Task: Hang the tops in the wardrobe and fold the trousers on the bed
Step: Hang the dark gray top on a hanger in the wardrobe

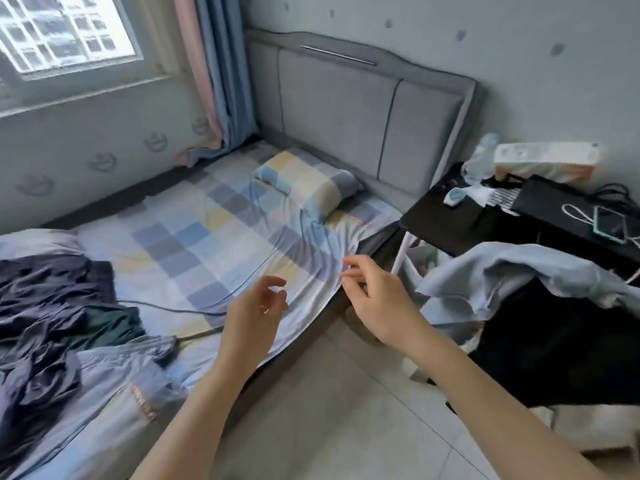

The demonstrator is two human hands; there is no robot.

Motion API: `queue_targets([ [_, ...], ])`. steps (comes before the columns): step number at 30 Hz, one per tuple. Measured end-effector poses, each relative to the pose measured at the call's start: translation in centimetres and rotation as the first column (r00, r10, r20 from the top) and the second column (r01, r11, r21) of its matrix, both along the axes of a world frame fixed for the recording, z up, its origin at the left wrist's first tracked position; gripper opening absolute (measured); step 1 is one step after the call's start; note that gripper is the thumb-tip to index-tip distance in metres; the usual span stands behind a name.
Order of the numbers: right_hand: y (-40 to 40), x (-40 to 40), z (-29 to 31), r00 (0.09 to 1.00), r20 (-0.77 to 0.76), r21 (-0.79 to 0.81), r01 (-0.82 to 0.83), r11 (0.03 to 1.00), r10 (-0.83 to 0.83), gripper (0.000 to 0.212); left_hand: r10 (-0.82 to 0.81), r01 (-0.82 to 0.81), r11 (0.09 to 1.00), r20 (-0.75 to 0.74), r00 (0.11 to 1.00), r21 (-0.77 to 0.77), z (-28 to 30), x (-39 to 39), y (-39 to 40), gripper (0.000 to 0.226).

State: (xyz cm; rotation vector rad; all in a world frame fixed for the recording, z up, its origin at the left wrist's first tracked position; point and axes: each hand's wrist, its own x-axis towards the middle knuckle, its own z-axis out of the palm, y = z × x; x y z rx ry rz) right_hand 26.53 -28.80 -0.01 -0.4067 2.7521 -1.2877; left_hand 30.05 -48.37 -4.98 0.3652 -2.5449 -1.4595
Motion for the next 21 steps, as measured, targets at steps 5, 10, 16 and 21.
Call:
queue_targets([
  [5,-13.8,-0.3,-3.5,0.97,0.114,0.033,-0.22,0.975,0.215,0.035,0.223,-0.222,0.975,0.141,0.965,-0.024,-5.7,5.9,-13.7,0.012],
  [10,-27.8,-0.3,-6.8,0.923,0.203,0.072,-0.347,0.935,0.327,0.031,0.353,-0.343,0.936,0.247,0.903,-0.083,-9.0,10.2,-27.2,0.01],
  [16,-41.8,-0.5,-11.5,0.855,0.32,0.132,-0.467,0.874,0.409,0.027,0.42,-0.419,0.904,0.383,0.823,-0.091,-12.7,11.9,-40.4,0.008],
  [21,-52.0,-2.1,-15.8,0.784,0.41,0.16,-0.565,0.809,0.466,0.028,0.482,-0.494,0.863,0.466,0.742,-0.107,-16.2,11.5,-49.4,0.009],
])
